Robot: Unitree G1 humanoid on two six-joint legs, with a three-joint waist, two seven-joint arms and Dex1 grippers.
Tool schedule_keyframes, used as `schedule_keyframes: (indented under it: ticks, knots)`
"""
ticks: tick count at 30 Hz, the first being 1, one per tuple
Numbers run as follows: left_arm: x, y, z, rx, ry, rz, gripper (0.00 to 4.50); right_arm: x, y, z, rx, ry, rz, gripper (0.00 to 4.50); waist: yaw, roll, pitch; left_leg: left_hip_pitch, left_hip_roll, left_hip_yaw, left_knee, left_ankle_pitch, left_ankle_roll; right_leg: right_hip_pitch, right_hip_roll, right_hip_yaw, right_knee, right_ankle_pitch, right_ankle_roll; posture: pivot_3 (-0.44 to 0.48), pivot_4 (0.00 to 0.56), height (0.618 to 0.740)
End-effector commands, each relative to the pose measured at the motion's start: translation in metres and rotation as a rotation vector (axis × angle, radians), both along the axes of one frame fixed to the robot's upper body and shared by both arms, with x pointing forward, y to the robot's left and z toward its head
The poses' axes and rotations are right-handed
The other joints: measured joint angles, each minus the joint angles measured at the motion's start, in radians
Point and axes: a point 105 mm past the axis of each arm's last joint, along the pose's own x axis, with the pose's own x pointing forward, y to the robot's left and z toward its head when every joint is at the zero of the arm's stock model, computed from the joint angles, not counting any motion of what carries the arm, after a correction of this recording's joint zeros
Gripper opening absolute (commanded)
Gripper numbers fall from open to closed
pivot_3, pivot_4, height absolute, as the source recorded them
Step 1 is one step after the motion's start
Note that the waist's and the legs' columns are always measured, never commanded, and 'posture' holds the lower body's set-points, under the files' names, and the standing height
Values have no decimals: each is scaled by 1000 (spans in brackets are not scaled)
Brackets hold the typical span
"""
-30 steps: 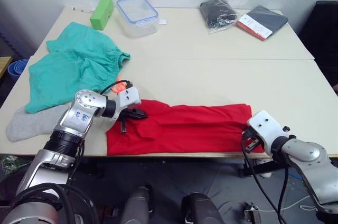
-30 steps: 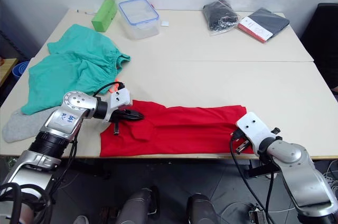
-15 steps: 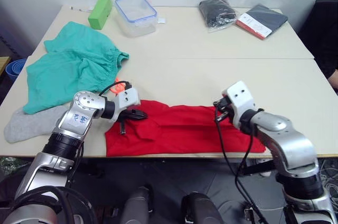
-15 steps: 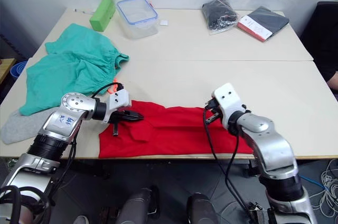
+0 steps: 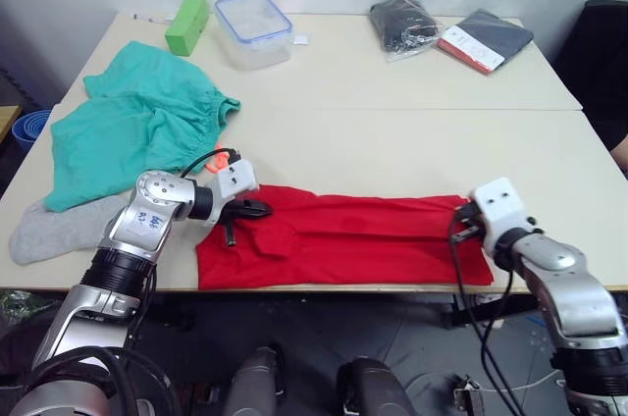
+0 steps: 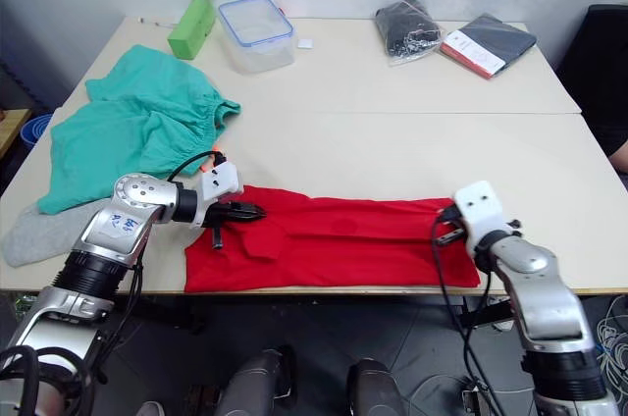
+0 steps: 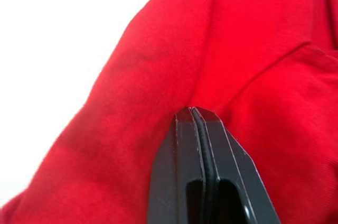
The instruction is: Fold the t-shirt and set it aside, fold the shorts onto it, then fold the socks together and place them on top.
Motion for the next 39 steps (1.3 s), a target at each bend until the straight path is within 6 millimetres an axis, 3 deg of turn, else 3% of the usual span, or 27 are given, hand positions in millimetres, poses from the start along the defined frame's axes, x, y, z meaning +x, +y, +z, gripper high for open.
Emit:
schedule_keyframes:
  ticks: [1, 5, 11, 15, 19, 25, 26, 33, 39]
  knots:
    - [-1, 2, -2, -23, 15, 22, 28, -9, 5, 38, 102, -135, 79, 0, -1, 1, 0, 0, 0, 0, 0, 0, 0, 0, 0, 0, 0, 0, 0, 0, 150, 740]
    - [-6, -1, 16, -73, 17, -35, 198, -27, 24, 60, 138, -147, 238, 0, 1, 1, 1, -1, 0, 0, -1, 0, 0, -1, 0, 0, 0, 0, 0, 0, 150, 740]
    - [-26, -13, 44, -122, 39, -205, 1903, -40, 43, 66, 151, -117, 328, 0, 1, 1, 1, -2, 0, -1, -1, 0, 0, -1, 0, 0, -2, 0, 0, 0, 150, 740]
    - [-36, -24, 63, -169, 47, -304, 3145, -47, 54, 69, 191, -111, 373, 859, 2, 1, 1, -2, 0, 0, -1, 0, 0, -1, 0, 0, -3, 0, 0, 0, 150, 740]
    - [-38, -33, 73, -176, 38, -361, 4459, -52, 57, 66, 175, -99, 381, 2246, 3, 1, 1, -2, 0, -1, -1, 0, 0, -1, 0, 0, -3, 0, 0, 0, 150, 740]
    - [-49, -48, 91, -242, 21, -461, 4500, -38, 47, 63, 111, -82, 337, 4316, 0, 1, 1, -2, 0, -1, -1, 0, 0, -1, 0, 0, -3, 0, 0, 0, 150, 740]
    - [-52, -50, 94, -255, 15, -476, 4500, -34, 46, 62, 98, -69, 334, 4468, -1, 1, 1, -2, 0, 0, -1, 0, 0, -1, 1, 0, -3, 0, 0, 0, 150, 740]
    - [-66, -59, 106, -309, -20, -537, 4500, 3, 44, 36, 35, 79, 327, 4468, 1, 1, 1, -2, 0, 0, -1, 1, 0, -1, 1, 1, -3, 0, 0, 0, 150, 740]
    - [-64, -56, 105, -302, -70, -479, 4500, 24, 44, 7, 3, 202, 312, 4468, 1, 2, 1, -2, 0, 0, 0, 1, 0, -1, 1, 0, -3, 0, 0, 0, 150, 740]
